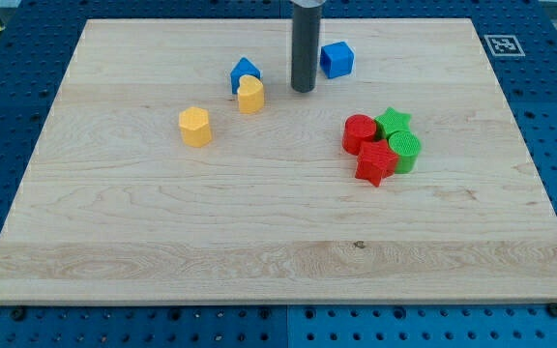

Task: Slightly move the blue cube into the blue triangle towards the left of the board

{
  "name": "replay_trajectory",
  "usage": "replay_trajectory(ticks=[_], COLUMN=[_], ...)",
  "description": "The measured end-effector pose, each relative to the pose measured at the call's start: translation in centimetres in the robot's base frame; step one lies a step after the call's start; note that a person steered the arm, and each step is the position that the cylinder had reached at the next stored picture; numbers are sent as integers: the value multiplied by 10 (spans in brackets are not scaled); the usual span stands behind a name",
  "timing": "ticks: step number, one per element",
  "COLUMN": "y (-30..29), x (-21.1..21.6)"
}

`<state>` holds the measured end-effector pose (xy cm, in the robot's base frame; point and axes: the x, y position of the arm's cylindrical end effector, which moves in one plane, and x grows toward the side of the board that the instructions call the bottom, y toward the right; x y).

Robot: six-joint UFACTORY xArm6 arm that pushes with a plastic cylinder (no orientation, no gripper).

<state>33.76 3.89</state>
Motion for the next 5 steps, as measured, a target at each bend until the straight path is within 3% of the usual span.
replay_trajectory(ticks=[3,5], y=[96,96], x=[0,-52])
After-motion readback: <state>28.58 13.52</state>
